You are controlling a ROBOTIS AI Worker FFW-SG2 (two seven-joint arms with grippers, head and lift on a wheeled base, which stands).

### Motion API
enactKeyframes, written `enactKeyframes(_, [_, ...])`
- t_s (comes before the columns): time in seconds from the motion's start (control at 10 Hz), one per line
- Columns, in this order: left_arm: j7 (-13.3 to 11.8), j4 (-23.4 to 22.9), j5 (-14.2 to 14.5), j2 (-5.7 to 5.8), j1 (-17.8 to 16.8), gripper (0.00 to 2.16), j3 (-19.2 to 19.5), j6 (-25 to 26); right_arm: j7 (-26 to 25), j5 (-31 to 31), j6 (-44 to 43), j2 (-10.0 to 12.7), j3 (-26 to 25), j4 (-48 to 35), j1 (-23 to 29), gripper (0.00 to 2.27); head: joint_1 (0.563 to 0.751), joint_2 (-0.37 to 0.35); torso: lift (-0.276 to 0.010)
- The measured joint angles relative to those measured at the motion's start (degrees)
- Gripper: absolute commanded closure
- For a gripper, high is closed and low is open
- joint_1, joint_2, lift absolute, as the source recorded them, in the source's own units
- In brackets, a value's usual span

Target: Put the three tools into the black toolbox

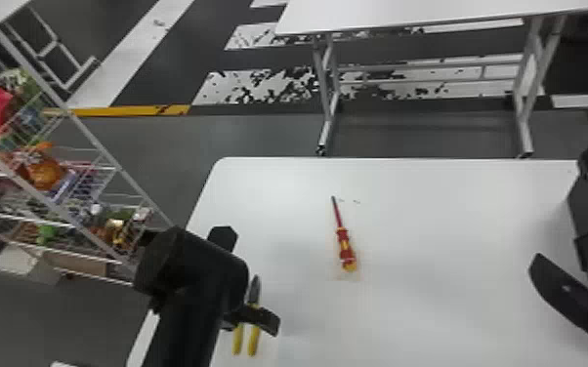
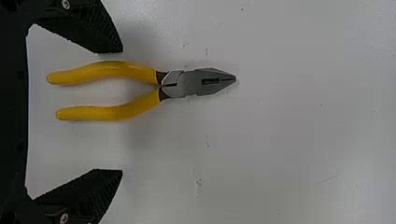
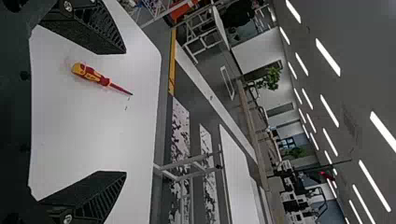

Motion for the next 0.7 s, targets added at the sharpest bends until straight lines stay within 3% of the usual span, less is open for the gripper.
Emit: enactKeyframes(0.7, [-0.57, 0.15, -0.37, 0.39, 0.24, 0.16, 2.64, 0.00, 0.05, -0.47, -3.61, 0.06, 0.04, 1.37, 0.66, 0.08, 0.695, 0.337, -0.051])
